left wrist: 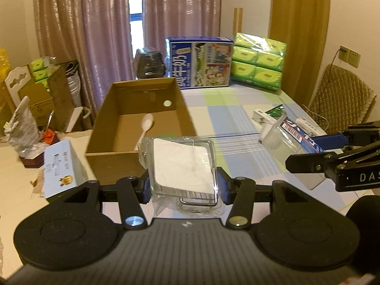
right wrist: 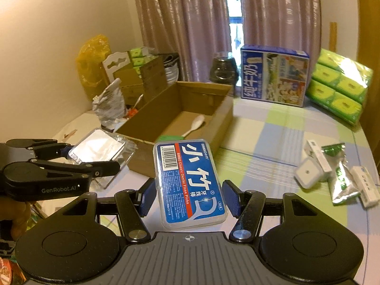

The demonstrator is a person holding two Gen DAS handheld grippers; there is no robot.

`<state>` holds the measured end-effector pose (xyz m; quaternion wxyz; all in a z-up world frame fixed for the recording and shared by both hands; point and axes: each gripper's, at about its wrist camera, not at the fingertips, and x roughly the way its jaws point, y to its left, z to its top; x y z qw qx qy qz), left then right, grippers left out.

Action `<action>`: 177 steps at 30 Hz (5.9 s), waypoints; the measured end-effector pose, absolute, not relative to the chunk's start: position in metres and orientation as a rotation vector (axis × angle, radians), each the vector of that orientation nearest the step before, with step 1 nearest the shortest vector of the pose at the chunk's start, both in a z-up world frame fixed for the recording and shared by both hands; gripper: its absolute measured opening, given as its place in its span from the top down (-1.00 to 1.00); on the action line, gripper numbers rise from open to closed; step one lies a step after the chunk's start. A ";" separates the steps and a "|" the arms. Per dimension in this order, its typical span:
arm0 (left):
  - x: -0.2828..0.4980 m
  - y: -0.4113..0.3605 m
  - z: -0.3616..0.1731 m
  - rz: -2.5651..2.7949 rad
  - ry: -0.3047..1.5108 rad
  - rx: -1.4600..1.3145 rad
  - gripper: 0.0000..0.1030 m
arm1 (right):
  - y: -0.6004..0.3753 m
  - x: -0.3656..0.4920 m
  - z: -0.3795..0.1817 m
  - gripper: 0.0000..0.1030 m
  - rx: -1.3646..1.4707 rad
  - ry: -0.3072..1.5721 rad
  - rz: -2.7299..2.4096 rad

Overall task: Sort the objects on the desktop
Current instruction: 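Carry the clear box with the left tool while the right tool carries the floss box to the cardboard box, then open both tools to drop the clear box and floss box into the cardboard box, then move both tools back over the table toward the night light and medicine box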

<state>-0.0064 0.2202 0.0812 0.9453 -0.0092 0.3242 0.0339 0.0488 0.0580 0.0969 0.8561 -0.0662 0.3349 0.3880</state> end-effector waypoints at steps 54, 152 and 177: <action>0.140 0.348 0.054 0.099 0.743 0.008 0.09 | 0.206 0.203 0.051 -0.12 -0.102 0.718 0.726; 0.077 0.113 0.050 -0.169 0.719 -0.012 -0.97 | -0.186 0.101 0.059 -0.96 0.082 0.643 0.324; 0.164 0.044 0.030 -0.293 0.709 0.145 -0.97 | -0.242 0.177 0.051 -0.96 -0.048 0.669 0.330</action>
